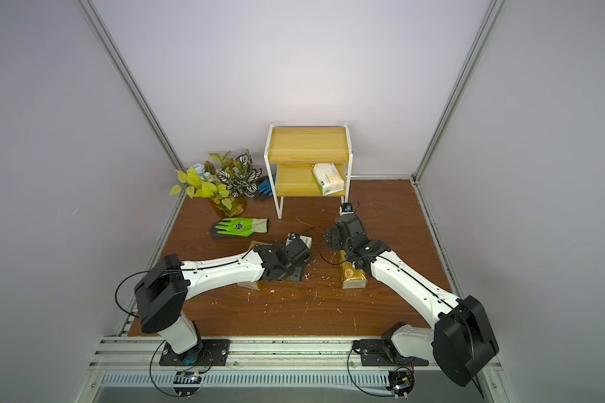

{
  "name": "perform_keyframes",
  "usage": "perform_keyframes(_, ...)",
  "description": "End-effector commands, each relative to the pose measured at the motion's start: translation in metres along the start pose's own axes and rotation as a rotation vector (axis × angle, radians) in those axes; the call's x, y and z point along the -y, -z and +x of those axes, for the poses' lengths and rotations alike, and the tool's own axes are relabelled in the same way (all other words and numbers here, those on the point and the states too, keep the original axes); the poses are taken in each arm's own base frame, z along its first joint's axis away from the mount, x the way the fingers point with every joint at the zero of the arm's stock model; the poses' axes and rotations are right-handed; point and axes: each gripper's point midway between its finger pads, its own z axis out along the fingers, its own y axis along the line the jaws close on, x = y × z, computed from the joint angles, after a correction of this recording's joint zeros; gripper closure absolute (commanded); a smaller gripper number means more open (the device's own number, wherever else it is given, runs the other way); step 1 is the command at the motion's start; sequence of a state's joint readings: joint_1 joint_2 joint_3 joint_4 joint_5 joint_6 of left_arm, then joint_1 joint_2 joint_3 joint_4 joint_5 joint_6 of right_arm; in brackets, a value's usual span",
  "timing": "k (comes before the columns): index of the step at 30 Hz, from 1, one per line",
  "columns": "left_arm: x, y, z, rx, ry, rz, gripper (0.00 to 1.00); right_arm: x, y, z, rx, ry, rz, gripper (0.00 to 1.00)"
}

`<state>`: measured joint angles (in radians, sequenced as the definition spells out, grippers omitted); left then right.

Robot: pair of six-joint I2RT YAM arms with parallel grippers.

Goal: Place the tissue boxes on the shelf by color
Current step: Pick up the box of tissues from the center of the board, then place a box of tissues on the shelf.

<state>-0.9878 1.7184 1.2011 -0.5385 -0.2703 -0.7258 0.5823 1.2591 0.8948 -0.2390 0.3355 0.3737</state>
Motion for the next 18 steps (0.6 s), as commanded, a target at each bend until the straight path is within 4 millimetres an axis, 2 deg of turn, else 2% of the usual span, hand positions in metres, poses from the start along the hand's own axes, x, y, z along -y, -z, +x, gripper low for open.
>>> perform_keyframes(1,-0.001,0.020,-0.044,0.132,-0.042,-0.072,0.69,0.000,0.014,-0.019,0.060,-0.005,-0.001,0.07)
perform_keyframes(9,-0.020,0.023,-0.132,0.285,0.048,-0.137,0.66,0.000,0.019,-0.024,0.076,0.008,-0.004,0.07)
perform_keyframes(15,-0.030,0.026,-0.180,0.355,0.058,-0.171,0.65,0.002,0.022,-0.023,0.073,0.013,0.001,0.07)
perform_keyframes(18,-0.038,0.023,-0.199,0.370,0.077,-0.174,0.65,0.003,0.023,-0.021,0.069,0.015,0.002,0.07)
